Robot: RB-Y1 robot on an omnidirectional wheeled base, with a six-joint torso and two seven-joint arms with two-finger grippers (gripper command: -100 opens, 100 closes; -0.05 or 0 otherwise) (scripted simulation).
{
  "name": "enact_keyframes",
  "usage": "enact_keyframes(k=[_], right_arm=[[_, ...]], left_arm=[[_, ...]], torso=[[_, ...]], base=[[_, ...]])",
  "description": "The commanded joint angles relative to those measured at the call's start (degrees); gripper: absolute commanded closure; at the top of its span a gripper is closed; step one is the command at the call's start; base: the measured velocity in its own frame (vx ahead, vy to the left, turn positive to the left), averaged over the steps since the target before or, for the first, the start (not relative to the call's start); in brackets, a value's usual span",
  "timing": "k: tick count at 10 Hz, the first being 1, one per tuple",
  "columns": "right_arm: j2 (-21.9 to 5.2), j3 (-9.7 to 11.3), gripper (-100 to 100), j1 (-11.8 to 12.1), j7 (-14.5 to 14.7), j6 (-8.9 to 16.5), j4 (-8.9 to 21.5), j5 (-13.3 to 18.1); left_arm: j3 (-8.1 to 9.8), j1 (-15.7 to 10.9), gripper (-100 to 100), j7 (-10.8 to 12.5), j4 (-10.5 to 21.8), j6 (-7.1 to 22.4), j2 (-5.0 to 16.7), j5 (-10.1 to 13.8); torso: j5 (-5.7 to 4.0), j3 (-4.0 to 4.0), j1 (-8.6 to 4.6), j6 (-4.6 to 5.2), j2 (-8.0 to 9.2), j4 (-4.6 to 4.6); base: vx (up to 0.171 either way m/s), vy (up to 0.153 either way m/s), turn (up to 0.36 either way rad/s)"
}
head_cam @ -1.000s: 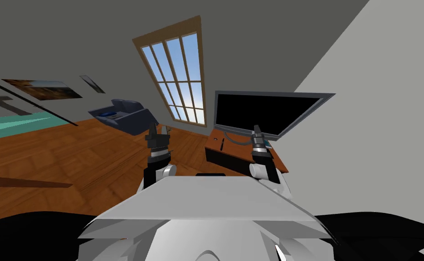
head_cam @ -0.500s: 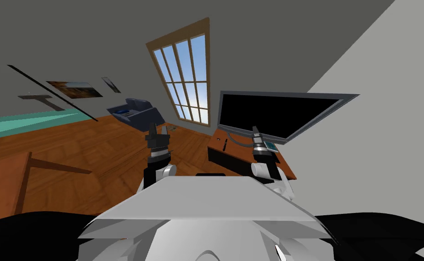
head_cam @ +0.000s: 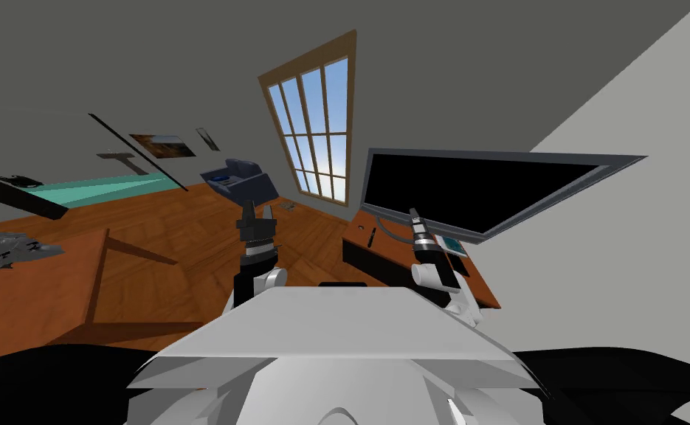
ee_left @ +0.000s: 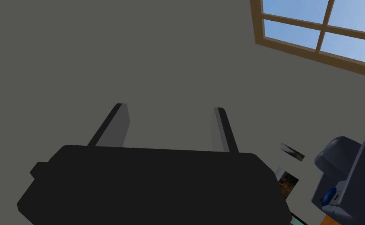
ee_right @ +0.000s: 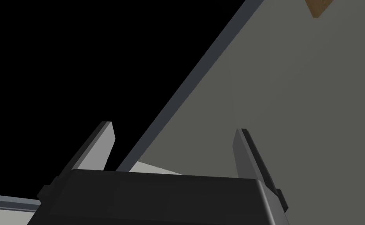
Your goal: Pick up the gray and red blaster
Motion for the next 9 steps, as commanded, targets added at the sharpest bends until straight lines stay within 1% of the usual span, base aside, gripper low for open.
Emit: enact_keyframes(k=[1, 2, 3, 4, 5, 6, 7, 8, 9], right_arm=[[-0.3, -1.3, -100, -0.5, 2.8, 2.9, 0.7, -0.2], [-0.3, -1.3, -100, -0.5, 2.8, 4.0, 0.7, -0.2], [-0.5, -2.4, -100, -0.9, 5.2, 5.8, 1.5, -0.2], [-0.5, -2.4, -100, -0.9, 5.2, 7.1, 1.5, -0.2], [-0.7, -3.5, -100, -1.4, 7.5, 8.8, 2.5, -0.3], [-0.7, -3.5, -100, -1.4, 7.5, 10.0, 2.5, -0.3], [-0.7, -3.5, -100, -1.4, 7.5, 10.2, 2.5, -0.3], [-0.8, -4.7, -100, -1.9, 9.8, 12.5, 3.5, -0.4], [-0.8, -4.7, -100, -1.9, 9.8, 13.3, 3.5, -0.4]], left_arm=[[0.0, 0.0, 0, 0.0, 0.0, 0.0, 0.0, 0.0], [-0.01, 0.0, 0, 0.0, 0.0, 0.0, 0.0, 0.0], [0.0, 0.0, 0, 0.0, 0.0, 0.0, 0.0, 0.0], [-0.01, 0.0, 0, 0.0, 0.0, 0.0, 0.0, 0.0], [0.0, 0.0, 0, 0.0, 0.0, 0.0, 0.0, 0.0], [0.0, 0.0, 0, 0.0, 0.0, 0.0, 0.0, 0.0], [0.0, 0.0, 0, 0.0, 0.0, 0.0, 0.0, 0.0], [0.0, 0.0, 0, 0.0, 0.0, 0.0, 0.0, 0.0], [0.0, 0.0, 0, 0.0, 0.0, 0.0, 0.0, 0.0]], torso=[[0.0, 0.0, 0.0, 0.0, 0.0, 0.0], [0.0, 0.0, 0.01, -0.04, -0.01, 0.0], [0.0, 0.0, 0.0, 0.0, 0.0, 0.0], [0.0, -0.01, 0.01, -0.04, -0.01, 0.0], [0.0, -0.01, 0.0, 0.0, -0.01, 0.0], [0.0, 0.0, 0.01, -0.03, -0.01, 0.0], [0.0, -0.01, 0.0, 0.0, -0.02, 0.0], [0.0, -0.01, -0.02, 0.02, -0.02, 0.0], [0.0, -0.02, 0.0, -0.03, -0.03, -0.01]], base=[[-0.007, 0.01, 0.189], [-0.004, 0.007, 0.13], [-0.004, 0.012, 0.219], [-0.002, 0.005, 0.123], [-0.002, 0.011, 0.214], [0.0, 0.005, 0.118], [0.0, 0.0, 0.0], [0.003, 0.009, 0.227], [0.003, 0.004, 0.153]])
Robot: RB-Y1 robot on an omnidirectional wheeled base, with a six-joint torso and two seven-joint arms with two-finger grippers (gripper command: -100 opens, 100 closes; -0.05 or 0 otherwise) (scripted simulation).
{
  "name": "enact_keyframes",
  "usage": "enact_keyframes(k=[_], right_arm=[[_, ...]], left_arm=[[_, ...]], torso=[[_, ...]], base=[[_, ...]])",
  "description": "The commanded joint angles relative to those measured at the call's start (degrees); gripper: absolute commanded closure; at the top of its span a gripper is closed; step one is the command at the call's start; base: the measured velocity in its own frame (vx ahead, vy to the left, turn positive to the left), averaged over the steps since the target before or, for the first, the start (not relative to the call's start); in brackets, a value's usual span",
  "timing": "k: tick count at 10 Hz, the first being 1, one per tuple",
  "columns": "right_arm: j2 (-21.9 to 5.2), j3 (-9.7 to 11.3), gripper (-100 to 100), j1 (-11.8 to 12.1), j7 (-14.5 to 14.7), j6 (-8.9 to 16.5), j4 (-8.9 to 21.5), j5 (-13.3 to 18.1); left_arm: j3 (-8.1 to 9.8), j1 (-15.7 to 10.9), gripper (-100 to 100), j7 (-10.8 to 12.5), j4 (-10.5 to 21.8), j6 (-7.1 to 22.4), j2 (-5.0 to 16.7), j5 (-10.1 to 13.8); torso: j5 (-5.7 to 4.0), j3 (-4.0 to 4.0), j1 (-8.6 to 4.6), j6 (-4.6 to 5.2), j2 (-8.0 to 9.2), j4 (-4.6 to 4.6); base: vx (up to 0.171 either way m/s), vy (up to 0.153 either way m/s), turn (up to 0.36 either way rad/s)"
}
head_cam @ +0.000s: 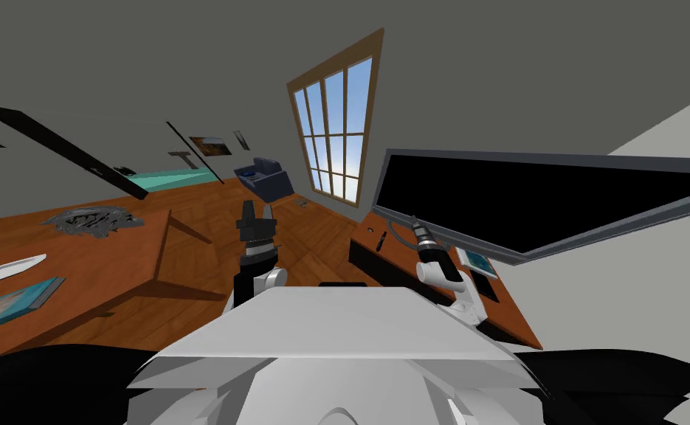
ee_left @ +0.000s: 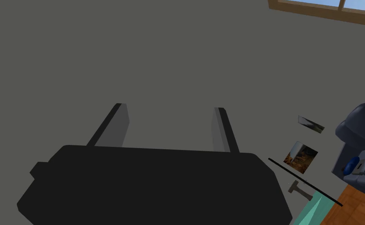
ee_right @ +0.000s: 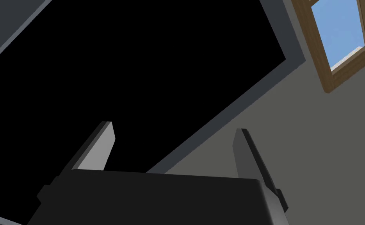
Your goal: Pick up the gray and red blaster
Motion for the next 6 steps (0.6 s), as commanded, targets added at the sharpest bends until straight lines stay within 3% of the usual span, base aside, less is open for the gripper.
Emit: enact_keyframes(k=[1, 6], right_arm=[[-0.1, -1.4, -100, -0.4, 2.6, 2.9, 1.1, -0.1], [0.0, -3.9, -100, -1.4, 6.7, 9.5, 3.8, -0.3]], left_arm=[[0.0, 0.0, 0, 0.0, 0.0, 0.0, 0.0, 0.0], [0.0, 0.0, 0, 0.0, 0.0, 0.0, 0.0, 0.0]], torso=[[0.0, 0.0, 0.0, 0.0, 0.0, 0.0], [0.0, -0.02, -0.01, -0.02, -0.03, -0.01]], base=[[0.003, 0.008, 0.293], [0.009, 0.004, 0.157]])
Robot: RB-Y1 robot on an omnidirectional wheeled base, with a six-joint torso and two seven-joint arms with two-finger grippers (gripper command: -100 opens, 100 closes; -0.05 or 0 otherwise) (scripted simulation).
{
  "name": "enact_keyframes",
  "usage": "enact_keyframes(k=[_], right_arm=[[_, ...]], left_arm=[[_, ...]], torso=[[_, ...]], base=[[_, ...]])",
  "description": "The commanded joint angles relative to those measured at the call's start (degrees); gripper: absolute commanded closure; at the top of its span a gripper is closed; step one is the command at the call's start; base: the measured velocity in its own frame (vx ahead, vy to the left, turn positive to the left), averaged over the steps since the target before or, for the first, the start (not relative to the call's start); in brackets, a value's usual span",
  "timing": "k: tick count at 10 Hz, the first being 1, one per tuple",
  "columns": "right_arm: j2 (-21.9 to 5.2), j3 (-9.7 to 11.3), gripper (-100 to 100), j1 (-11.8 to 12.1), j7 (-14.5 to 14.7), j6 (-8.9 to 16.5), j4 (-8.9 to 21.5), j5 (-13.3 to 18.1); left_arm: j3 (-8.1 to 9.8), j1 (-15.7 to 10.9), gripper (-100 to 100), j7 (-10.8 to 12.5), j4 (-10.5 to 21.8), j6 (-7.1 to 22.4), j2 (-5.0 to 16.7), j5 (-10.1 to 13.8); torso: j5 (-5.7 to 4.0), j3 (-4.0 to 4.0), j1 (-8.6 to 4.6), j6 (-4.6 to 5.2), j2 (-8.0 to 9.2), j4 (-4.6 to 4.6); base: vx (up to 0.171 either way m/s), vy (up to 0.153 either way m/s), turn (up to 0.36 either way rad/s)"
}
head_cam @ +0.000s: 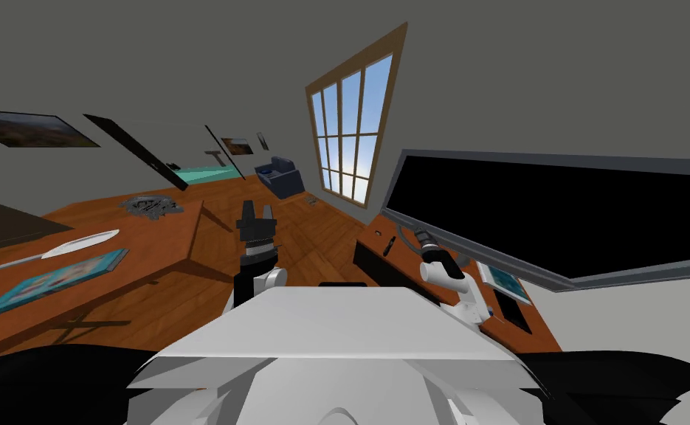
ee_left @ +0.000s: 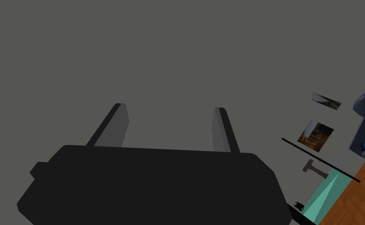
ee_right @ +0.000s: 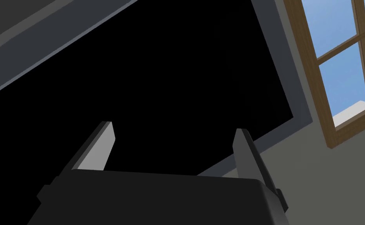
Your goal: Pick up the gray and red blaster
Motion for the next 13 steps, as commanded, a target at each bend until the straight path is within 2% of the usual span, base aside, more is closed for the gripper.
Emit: enact_keyframes(k=[1, 2, 3, 4, 5, 6, 7, 8, 9, 10, 11, 12, 13], right_arm=[[0.1, -0.2, -100, -0.1, 0.3, 2.2, -0.3, 0.0], [0.1, -1.5, -100, -0.5, 2.3, 4.2, 1.2, 0.0], [0.1, -1.5, -100, -0.5, 2.3, 5.2, 1.2, 0.0], [0.2, -2.8, -100, -1.0, 4.1, 6.9, 2.8, -0.1], [0.2, -2.8, -100, -1.0, 4.1, 8.2, 2.8, -0.1], [0.3, -4.1, -100, -1.4, 5.8, 10.0, 4.5, -0.2], [0.3, -4.1, -100, -1.4, 5.8, 11.1, 4.5, -0.2], [0.4, -5.4, -100, -1.8, 7.3, 13.1, 6.3, -0.3], [0.4, -5.4, -100, -1.8, 7.3, 13.9, 6.3, -0.3], [0.4, -6.7, -100, -2.3, 8.8, 15.9, 8.1, -0.4], [0.4, -6.7, -100, -2.3, 8.8, 16.6, 8.1, -0.4], [0.5, -7.9, -100, -2.7, 10.1, 18.6, 10.0, -0.4], [0.5, -7.9, -100, -2.7, 10.1, 19.3, 10.0, -0.4]], left_arm=[[0.0, 0.0, 0, 0.0, 0.0, 0.0, 0.0, 0.0], [0.0, 0.0, 0, 0.0, 0.0, 0.0, 0.0, 0.0], [-0.01, 0.0, 0, 0.0, 0.0, 0.0, 0.0, 0.0], [0.0, 0.0, 0, 0.0, 0.0, 0.0, 0.0, 0.0], [0.0, 0.0, 0, 0.0, 0.0, 0.0, 0.0, 0.0], [0.0, 0.0, 0, 0.0, 0.0, 0.0, 0.0, 0.0], [0.0, 0.0, 0, 0.0, 0.0, 0.0, 0.0, 0.0], [0.0, 0.0, 0, 0.0, 0.0, 0.0, 0.0, 0.0], [0.0, 0.0, 0, 0.0, 0.0, 0.0, 0.0, 0.0], [0.0, 0.0, 0, 0.0, 0.0, 0.0, 0.0, 0.0], [0.0, 0.0, 0, 0.0, 0.0, 0.0, 0.0, 0.0], [0.01, 0.0, 0, 0.0, 0.0, 0.0, 0.0, 0.0], [0.0, 0.0, 0, 0.0, 0.0, 0.0, 0.0, 0.0]], torso=[[0.0, 0.0, 0.0, 0.0, 0.0, 0.0], [0.0, 0.01, 0.0, 0.02, 0.02, 0.0], [0.0, 0.0, 0.0, -0.04, 0.0, 0.0], [-0.01, 0.0, -0.01, 0.01, 0.0, 0.0], [-0.01, -0.02, 0.0, -0.04, -0.04, -0.01], [0.0, -0.02, -0.01, 0.02, -0.03, -0.01], [0.0, -0.02, 0.0, -0.02, -0.03, -0.01], [-0.01, -0.02, -0.02, 0.01, -0.02, -0.01], [-0.01, -0.03, -0.02, -0.02, -0.05, -0.01], [-0.01, -0.02, -0.04, 0.03, -0.03, -0.01], [-0.01, -0.03, -0.03, -0.02, -0.05, -0.01], [-0.01, -0.03, -0.04, 0.03, -0.04, -0.01], [-0.01, -0.04, -0.03, 0.0, -0.06, -0.01]], base=[[0.006, -0.002, -0.007], [0.01, 0.007, 0.252], [0.013, -0.004, 0.127], [0.02, -0.001, 0.229], [0.019, -0.004, 0.117], [0.019, 0.002, 0.219], [0.016, -0.004, 0.143], [0.021, -0.004, 0.219], [0.021, -0.009, 0.118], [0.021, -0.008, 0.244], [0.022, -0.012, 0.122], [0.029, -0.005, 0.203], [0.024, -0.008, 0.114]])
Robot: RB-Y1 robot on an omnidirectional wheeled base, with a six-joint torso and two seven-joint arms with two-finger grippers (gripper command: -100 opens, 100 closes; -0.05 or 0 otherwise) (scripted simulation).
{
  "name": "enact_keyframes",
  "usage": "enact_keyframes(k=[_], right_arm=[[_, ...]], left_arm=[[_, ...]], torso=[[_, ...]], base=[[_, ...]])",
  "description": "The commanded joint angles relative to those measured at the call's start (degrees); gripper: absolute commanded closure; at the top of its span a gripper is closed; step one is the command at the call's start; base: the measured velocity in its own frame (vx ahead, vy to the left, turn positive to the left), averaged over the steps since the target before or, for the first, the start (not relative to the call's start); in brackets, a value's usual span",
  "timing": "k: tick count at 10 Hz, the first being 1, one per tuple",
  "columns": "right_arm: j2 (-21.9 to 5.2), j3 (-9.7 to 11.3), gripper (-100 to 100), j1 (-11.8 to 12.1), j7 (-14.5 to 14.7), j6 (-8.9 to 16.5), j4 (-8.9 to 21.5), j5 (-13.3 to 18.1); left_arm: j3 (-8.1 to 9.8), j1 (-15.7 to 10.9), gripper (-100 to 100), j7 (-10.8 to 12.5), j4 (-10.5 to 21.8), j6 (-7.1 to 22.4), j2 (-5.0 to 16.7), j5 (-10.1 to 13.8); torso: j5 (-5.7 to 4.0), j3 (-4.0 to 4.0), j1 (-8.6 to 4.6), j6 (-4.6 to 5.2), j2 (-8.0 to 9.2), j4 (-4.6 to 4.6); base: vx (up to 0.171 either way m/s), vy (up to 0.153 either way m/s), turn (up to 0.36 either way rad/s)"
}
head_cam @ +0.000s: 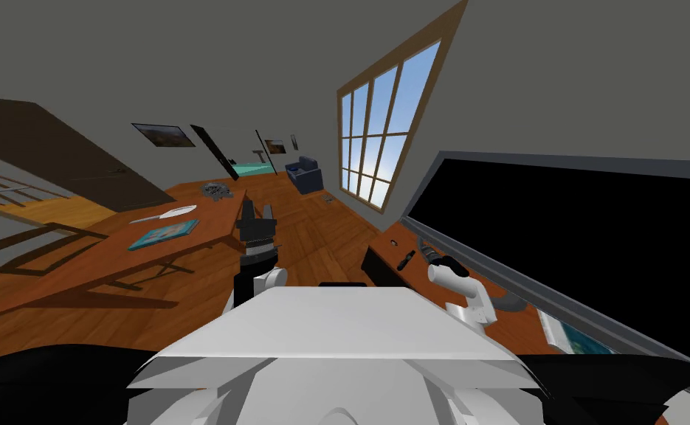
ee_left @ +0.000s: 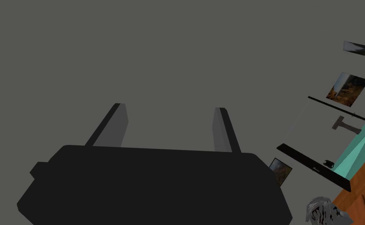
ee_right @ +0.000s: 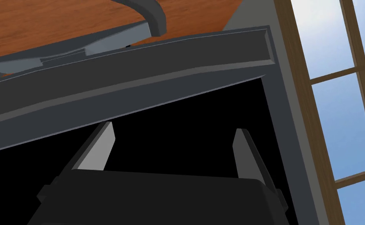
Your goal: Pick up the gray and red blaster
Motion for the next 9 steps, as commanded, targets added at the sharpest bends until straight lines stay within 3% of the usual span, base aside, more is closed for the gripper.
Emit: enact_keyframes(k=[1, 6, 7, 9], right_arm=[[0.5, -1.3, -100, -0.5, 1.4, 2.9, 2.4, 0.3], [0.7, -4.8, -100, -1.5, 4.3, 9.7, 8.3, 0.2], [0.7, -4.8, -100, -1.5, 4.3, 9.7, 8.3, 0.2], [0.8, -7.0, -100, -2.1, 5.6, 13.2, 12.0, 0.1]], left_arm=[[0.0, 0.0, 0, 0.0, 0.0, 0.0, 0.0, 0.0], [0.0, 0.0, 0, 0.0, 0.0, 0.0, 0.0, 0.0], [0.0, 0.0, 0, 0.0, 0.0, 0.0, 0.0, 0.0], [0.0, 0.0, 0, 0.0, 0.0, 0.0, 0.0, 0.0]], torso=[[0.0, 0.0, 0.0, 0.0, 0.0, 0.0], [-0.01, 0.0, -0.03, 0.01, 0.0, 0.0], [-0.01, 0.01, -0.03, -0.01, 0.02, 0.0], [-0.01, 0.0, -0.05, -0.02, 0.0, 0.0]], base=[[0.025, -0.01, 0.223], [0.031, -0.019, 0.177], [0.019, -0.019, 0.101], [0.028, -0.028, 0.239]])
